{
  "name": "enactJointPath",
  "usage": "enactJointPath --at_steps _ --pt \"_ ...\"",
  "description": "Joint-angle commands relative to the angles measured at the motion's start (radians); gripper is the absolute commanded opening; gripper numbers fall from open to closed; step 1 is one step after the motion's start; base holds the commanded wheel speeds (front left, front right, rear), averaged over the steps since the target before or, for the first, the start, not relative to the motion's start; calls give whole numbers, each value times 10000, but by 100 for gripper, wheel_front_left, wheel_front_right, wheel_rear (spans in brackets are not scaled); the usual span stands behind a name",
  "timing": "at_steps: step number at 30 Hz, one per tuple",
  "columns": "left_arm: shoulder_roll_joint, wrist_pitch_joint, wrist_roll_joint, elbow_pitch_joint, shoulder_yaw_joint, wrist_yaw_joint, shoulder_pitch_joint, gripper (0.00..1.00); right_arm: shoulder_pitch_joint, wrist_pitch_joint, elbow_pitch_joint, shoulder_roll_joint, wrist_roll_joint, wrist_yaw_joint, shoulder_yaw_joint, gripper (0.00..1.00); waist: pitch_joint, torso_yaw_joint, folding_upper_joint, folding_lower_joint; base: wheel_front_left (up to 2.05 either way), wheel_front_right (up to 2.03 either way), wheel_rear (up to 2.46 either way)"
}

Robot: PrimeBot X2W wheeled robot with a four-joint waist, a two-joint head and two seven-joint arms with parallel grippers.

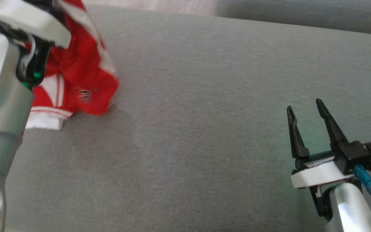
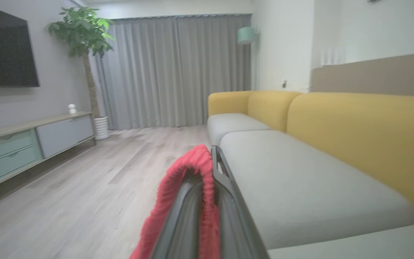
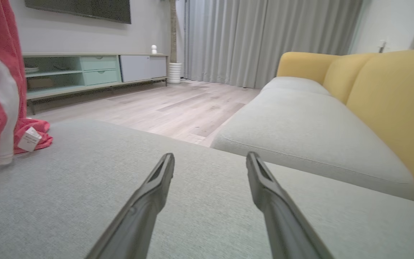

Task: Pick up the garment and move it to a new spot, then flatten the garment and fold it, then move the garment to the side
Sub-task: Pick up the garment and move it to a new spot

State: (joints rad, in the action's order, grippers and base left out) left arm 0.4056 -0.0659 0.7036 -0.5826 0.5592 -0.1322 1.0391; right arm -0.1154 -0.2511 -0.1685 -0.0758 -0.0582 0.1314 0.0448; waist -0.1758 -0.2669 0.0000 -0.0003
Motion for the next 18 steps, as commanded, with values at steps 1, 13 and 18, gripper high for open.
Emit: enactJointPath --at_steps 1,13,18 --pt "407 21 218 568 -194 16 782 0 -96 -107 324 57 96 -7 138 100 463 666 0 3 0 0 0" --pt "-93 380 1364 2145 1018 16 1272 0 371 -107 403 250 417 -7 93 100 930 3188 0 3 0 0 0" --pt "-643 358 1625 1932 1569 16 1150 0 511 -107 327 253 713 -7 286 100 1141 4354 0 3 0 0 0"
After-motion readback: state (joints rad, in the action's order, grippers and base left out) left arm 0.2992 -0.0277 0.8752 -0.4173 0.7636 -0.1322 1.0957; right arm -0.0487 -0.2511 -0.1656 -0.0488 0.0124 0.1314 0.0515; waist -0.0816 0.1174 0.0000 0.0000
